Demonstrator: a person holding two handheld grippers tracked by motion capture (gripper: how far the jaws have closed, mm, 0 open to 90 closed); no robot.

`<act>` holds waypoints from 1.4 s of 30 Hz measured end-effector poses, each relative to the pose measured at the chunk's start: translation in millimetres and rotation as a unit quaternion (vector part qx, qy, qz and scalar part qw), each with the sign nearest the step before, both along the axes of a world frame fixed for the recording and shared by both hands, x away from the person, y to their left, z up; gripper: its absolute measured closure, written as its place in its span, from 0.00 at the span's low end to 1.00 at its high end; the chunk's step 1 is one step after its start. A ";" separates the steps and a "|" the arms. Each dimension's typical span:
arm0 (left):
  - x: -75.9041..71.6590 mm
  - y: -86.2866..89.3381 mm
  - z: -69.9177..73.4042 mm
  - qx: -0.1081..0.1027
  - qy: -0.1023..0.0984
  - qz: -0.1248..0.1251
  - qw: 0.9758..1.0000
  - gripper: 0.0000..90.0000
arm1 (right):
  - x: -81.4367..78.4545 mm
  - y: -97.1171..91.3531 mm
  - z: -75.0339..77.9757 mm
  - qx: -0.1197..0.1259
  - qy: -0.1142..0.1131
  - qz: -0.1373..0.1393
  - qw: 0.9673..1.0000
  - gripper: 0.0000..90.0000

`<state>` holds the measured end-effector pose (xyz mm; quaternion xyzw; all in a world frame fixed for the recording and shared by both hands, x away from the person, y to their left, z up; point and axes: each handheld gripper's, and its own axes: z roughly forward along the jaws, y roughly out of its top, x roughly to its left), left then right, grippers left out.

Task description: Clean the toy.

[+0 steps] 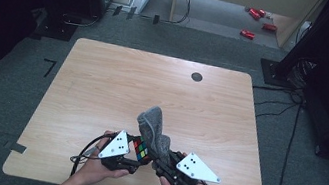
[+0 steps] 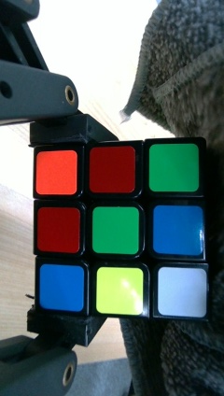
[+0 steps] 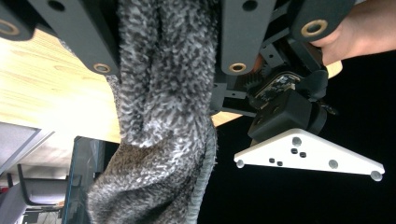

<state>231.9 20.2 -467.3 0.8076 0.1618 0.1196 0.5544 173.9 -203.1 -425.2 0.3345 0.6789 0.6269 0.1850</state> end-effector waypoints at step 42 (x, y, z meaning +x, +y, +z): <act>26.0 37.2 15.2 -0.121 0.120 -0.010 0.985 0.38 | 17.4 0.8 -49.9 -0.160 -0.136 0.072 0.975 0.75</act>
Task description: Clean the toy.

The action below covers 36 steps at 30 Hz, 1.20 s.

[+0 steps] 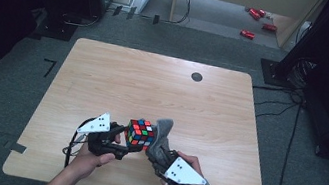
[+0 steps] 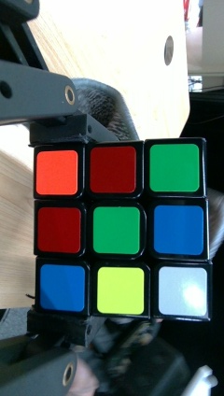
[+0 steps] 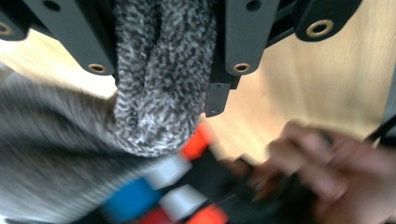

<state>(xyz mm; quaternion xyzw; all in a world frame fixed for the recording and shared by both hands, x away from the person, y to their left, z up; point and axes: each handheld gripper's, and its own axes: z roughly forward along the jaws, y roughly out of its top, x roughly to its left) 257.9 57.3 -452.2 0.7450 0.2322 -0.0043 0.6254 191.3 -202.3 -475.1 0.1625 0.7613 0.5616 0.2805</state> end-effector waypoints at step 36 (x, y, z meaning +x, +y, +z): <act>-10.9 -12.0 -4.6 -0.004 -0.023 0.064 0.998 0.38 | -4.8 26.6 -6.6 0.096 0.113 0.035 0.988 0.76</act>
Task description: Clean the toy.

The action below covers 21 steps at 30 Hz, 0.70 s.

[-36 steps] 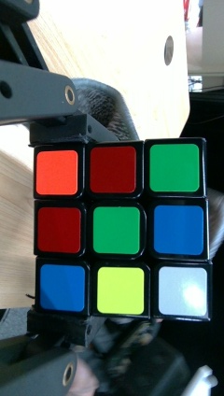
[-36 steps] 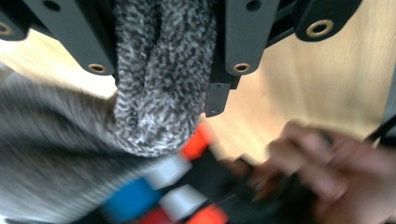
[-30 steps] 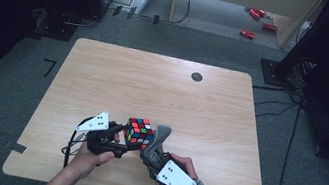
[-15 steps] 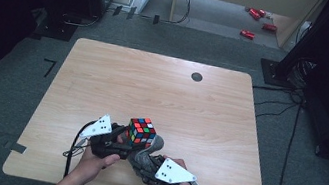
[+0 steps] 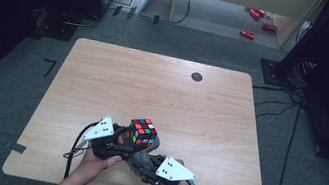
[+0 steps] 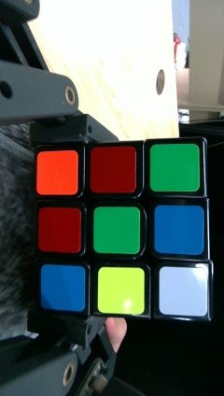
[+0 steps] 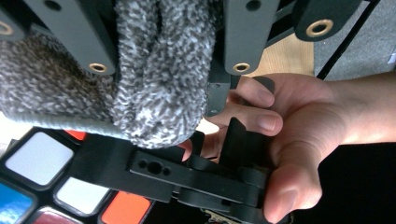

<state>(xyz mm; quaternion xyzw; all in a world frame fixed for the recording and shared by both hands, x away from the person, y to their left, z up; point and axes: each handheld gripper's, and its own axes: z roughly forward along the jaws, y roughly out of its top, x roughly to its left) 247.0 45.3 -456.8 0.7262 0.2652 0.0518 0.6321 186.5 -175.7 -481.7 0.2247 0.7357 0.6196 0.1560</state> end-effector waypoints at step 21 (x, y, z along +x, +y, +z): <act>7.1 14.9 4.9 -0.010 0.003 0.006 1.000 0.39 | 11.2 -30.2 9.1 0.013 -0.001 -0.068 0.998 0.76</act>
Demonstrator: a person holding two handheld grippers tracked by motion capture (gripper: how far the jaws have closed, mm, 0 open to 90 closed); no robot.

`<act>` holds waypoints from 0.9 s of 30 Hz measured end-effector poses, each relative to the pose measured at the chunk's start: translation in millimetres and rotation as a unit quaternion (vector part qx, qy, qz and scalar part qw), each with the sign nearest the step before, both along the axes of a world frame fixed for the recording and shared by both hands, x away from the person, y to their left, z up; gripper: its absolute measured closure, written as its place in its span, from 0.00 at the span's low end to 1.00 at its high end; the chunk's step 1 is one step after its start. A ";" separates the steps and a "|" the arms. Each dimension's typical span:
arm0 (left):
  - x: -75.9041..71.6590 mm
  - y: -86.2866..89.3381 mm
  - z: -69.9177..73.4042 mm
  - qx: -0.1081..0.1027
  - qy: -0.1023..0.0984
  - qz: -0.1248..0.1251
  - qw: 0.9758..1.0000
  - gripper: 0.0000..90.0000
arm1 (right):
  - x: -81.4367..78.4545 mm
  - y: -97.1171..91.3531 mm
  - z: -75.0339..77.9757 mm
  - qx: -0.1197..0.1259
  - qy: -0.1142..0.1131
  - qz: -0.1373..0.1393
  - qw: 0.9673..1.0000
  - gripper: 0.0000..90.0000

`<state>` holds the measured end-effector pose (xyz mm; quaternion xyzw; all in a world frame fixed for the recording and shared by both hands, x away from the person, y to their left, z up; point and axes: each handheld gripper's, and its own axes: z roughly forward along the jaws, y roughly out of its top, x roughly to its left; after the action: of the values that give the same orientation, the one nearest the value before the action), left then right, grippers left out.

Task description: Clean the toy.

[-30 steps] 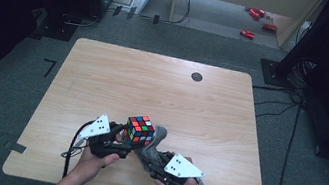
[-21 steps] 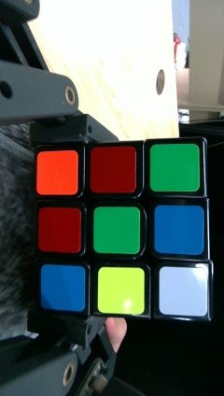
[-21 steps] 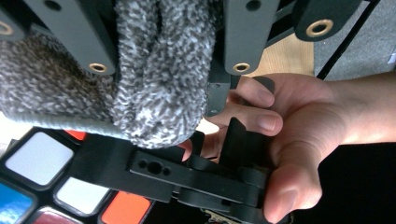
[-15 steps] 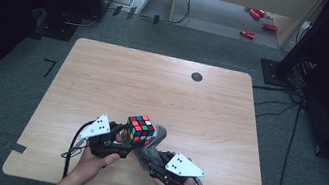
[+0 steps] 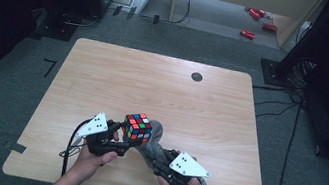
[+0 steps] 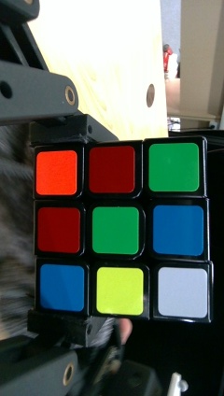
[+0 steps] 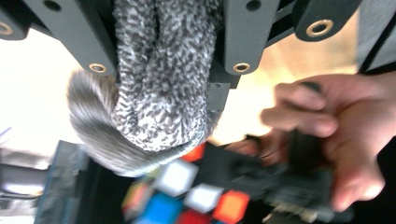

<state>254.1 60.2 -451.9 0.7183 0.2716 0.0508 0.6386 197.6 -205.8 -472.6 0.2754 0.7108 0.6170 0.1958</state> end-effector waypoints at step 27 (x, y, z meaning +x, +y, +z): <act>3.0 0.6 -4.3 0.001 0.005 -0.093 0.996 0.38 | 5.8 -11.3 -0.4 0.030 0.007 0.064 0.997 0.74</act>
<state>257.2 60.8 -456.1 0.7410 0.2072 -0.0121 0.6386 203.5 -217.1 -473.1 0.2396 0.7093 0.6474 0.1424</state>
